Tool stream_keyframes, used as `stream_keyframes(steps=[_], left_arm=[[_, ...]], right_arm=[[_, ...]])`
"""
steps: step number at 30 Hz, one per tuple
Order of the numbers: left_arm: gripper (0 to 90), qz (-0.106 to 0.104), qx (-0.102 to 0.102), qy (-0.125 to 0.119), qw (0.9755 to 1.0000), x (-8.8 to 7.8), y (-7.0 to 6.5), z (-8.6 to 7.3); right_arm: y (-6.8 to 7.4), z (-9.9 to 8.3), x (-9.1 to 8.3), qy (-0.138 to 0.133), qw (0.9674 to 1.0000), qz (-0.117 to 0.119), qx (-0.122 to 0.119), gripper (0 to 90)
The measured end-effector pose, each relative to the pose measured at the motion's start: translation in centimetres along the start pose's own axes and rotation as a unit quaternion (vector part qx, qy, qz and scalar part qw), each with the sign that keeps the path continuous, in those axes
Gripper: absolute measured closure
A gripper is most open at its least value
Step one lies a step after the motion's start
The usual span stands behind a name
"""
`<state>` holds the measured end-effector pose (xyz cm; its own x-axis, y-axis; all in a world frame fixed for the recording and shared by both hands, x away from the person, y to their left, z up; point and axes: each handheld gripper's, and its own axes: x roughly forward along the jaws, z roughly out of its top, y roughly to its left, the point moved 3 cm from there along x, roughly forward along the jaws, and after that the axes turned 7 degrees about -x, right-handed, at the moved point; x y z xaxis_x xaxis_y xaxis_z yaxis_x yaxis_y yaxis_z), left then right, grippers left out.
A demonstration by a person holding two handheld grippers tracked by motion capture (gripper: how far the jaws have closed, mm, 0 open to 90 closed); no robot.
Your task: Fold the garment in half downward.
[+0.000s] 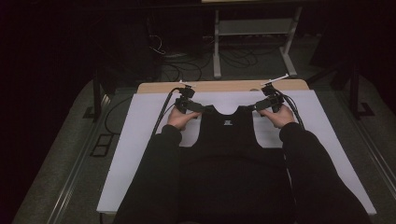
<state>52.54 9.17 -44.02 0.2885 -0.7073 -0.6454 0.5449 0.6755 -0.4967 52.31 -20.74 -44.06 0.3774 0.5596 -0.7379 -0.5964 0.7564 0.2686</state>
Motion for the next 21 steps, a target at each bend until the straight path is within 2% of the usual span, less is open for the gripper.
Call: stream_keyframes(steps=[2, 6, 8, 9, 10, 11, 14, 17, 21], left_arm=[[0.7, 0.005, -0.008, 0.004, 1.0000, 0.4, 0.2, -0.2], [6.7, 0.016, -0.025, -0.001, 0.9996, 1.1, 0.5, -0.8], [21.4, 0.048, -0.023, 0.002, 0.9986, 1.3, 0.8, -1.1], [24.2, 0.054, -0.024, 0.007, 0.9982, 1.3, 1.0, -1.3], [27.3, 0.056, -0.032, 0.008, 0.9979, 1.4, 1.0, -1.4], [29.3, 0.059, -0.030, 0.007, 0.9977, 1.5, 1.1, -1.5], [37.8, 0.058, -0.041, -0.010, 0.9974, 1.4, 1.3, -1.6], [42.4, 0.059, -0.039, -0.009, 0.9975, 1.3, 1.5, -1.7], [51.9, 0.061, -0.047, -0.019, 0.9969, 1.4, 1.6, -1.8]], right_arm=[[0.1, -0.2, 0.4, 0.003, 1.0000, 0.008, 0.002, 12.1], [0.4, -0.4, 1.3, 0.016, 0.9999, -0.003, 0.001, 18.6], [0.5, -0.5, 1.6, 0.022, 0.9997, -0.015, 0.001, 23.4], [0.5, -0.5, 1.6, 0.025, 0.9996, -0.016, 0.005, 26.9], [0.5, -0.6, 1.7, 0.028, 0.9993, -0.022, 0.009, 29.0], [0.4, -0.6, 1.8, 0.028, 0.9992, -0.026, 0.012, 29.2], [0.2, -0.8, 2.0, 0.027, 0.9989, -0.034, 0.018, 33.7], [0.1, -0.9, 2.2, 0.027, 0.9985, -0.043, 0.022, 38.5], [0.1, -0.9, 2.4, 0.024, 0.9982, -0.051, 0.023, 48.1]])
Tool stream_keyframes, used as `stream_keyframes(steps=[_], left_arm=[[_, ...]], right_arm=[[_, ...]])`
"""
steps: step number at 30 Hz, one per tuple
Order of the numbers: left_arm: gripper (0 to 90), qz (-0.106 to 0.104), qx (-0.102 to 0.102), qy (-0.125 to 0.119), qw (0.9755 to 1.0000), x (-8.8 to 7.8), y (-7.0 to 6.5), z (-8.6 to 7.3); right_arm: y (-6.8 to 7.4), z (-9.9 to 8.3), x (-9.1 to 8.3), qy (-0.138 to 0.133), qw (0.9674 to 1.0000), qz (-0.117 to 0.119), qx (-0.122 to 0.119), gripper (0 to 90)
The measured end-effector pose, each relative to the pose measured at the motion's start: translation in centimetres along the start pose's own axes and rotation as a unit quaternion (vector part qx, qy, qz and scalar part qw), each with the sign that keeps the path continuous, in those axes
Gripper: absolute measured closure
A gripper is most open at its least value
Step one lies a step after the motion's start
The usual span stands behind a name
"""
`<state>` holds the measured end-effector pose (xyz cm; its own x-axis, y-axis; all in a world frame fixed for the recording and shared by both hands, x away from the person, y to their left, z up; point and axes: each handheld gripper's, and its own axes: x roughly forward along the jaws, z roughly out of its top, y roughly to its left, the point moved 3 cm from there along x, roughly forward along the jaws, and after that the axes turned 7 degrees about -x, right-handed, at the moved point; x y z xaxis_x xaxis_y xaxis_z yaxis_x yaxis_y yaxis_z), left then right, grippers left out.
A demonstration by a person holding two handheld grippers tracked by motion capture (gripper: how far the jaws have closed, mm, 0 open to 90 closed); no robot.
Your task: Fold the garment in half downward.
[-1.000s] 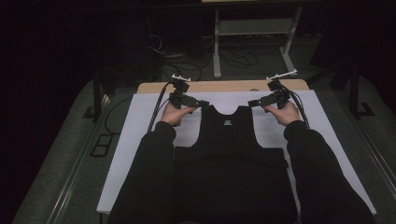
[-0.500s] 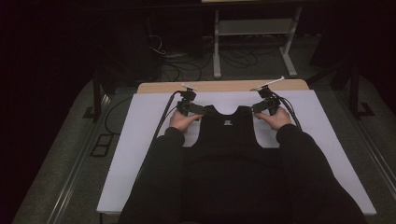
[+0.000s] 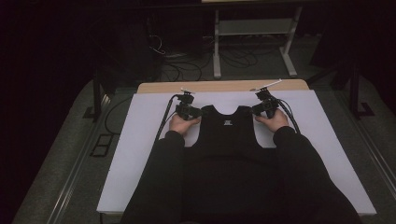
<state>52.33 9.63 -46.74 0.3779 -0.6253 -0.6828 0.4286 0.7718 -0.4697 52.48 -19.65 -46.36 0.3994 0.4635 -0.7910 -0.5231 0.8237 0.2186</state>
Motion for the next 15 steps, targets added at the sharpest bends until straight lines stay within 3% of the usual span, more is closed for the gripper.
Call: stream_keyframes(steps=[9, 15], left_arm=[[70.4, -0.015, 0.000, -0.001, 0.9999, 0.60, -0.56, -0.19], [83.5, -0.015, 0.002, -0.015, 0.9998, 0.42, -0.98, -0.01]], right_arm=[[0.20, -0.01, 0.35, -0.014, 0.9999, -0.007, 0.004, 67.4], [0.50, -0.02, 0.42, -0.015, 0.9998, -0.013, -0.004, 83.4]])
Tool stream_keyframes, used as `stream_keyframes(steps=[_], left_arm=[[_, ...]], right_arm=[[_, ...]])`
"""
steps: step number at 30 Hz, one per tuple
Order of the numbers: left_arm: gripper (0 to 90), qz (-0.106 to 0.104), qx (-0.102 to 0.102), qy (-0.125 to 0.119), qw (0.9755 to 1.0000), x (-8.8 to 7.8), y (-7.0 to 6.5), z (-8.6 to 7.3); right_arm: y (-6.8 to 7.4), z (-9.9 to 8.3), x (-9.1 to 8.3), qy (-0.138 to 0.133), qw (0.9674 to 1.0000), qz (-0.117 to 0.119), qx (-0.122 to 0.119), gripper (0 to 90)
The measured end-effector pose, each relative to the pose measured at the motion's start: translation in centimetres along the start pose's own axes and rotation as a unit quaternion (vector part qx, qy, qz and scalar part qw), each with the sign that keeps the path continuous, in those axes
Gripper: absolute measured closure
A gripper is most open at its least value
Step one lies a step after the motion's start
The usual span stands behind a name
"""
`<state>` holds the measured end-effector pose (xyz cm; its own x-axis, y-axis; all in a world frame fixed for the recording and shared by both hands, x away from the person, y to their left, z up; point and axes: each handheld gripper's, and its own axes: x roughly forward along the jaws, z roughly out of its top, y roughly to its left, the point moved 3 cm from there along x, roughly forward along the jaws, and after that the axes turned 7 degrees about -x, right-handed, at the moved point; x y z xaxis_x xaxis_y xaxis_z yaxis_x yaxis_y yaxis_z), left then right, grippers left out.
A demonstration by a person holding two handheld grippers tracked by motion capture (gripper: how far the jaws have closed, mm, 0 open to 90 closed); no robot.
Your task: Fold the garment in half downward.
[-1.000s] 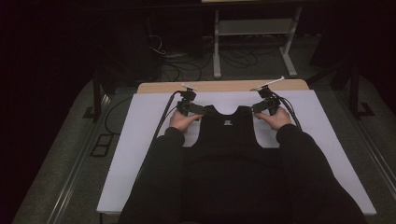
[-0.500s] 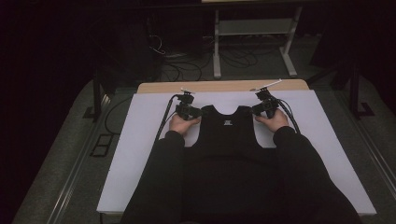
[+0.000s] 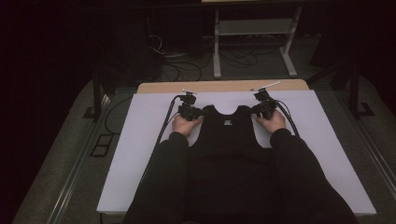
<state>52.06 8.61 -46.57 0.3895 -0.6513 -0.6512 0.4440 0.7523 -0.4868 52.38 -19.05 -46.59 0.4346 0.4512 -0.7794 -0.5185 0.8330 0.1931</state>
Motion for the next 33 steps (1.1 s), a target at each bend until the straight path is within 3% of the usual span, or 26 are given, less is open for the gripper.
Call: stream_keyframes(steps=[9, 15, 23, 33], left_arm=[[87.0, -0.008, 0.009, -0.007, 0.9999, -0.4, -1.2, 0.0], [87.2, -0.019, 0.024, -0.029, 0.9991, -1.7, -2.5, 0.0], [87.2, -0.038, 0.024, -0.048, 0.9978, -3.6, -3.5, -0.4], [87.3, -0.061, 0.028, -0.065, 0.9957, -5.7, -4.2, -1.4]], right_arm=[[0.7, 0.1, -1.2, -0.024, 0.9995, 0.022, -0.003, 85.5], [1.9, 0.2, -2.9, -0.040, 0.9984, 0.034, -0.019, 85.5], [2.8, -0.3, -5.1, -0.059, 0.9969, 0.049, -0.019, 85.0], [3.6, -1.4, -6.5, -0.077, 0.9946, 0.065, -0.025, 85.2]])
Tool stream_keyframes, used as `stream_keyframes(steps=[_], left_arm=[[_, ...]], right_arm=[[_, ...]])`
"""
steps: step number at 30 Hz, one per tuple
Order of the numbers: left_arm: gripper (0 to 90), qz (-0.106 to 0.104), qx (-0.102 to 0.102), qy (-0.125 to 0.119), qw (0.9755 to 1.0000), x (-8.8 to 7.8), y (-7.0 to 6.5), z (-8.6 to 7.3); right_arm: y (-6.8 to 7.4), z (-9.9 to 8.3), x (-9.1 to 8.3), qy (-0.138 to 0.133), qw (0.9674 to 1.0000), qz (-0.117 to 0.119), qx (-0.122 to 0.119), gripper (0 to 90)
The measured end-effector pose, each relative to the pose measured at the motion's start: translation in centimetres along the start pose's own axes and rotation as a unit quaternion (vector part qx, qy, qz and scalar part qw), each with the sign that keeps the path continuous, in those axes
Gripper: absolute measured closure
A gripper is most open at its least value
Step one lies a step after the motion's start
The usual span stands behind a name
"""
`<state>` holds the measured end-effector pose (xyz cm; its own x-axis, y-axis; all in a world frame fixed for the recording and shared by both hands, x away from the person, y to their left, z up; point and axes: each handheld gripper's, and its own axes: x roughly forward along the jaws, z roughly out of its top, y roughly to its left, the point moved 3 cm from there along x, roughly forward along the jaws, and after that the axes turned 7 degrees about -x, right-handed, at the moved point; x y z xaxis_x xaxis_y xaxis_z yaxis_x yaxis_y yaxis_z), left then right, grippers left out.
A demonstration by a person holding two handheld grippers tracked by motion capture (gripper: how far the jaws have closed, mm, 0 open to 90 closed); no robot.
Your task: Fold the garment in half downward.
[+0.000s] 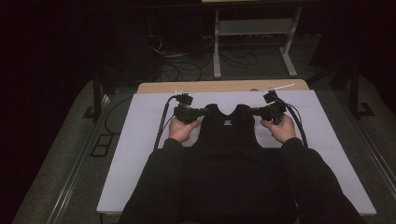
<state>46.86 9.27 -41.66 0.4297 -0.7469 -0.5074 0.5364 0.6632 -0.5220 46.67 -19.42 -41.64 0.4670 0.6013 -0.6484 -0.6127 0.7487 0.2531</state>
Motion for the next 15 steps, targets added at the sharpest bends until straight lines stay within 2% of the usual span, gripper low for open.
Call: stream_keyframes(steps=[5, 10, 15], left_arm=[[87.3, -0.009, 0.003, -0.004, 1.0000, -1.1, -0.5, -0.6], [87.3, -0.027, 0.004, -0.011, 0.9996, -2.0, -0.9, -1.5], [87.3, -0.040, 0.009, -0.013, 0.9991, -2.7, -1.3, -2.3]], right_arm=[[0.7, -0.5, -0.9, -0.020, 0.9997, 0.013, -0.004, 85.4], [1.6, -1.0, -1.8, -0.036, 0.9991, 0.022, -0.010, 85.4], [2.6, -1.7, -2.6, -0.043, 0.9986, 0.023, -0.020, 85.4]])
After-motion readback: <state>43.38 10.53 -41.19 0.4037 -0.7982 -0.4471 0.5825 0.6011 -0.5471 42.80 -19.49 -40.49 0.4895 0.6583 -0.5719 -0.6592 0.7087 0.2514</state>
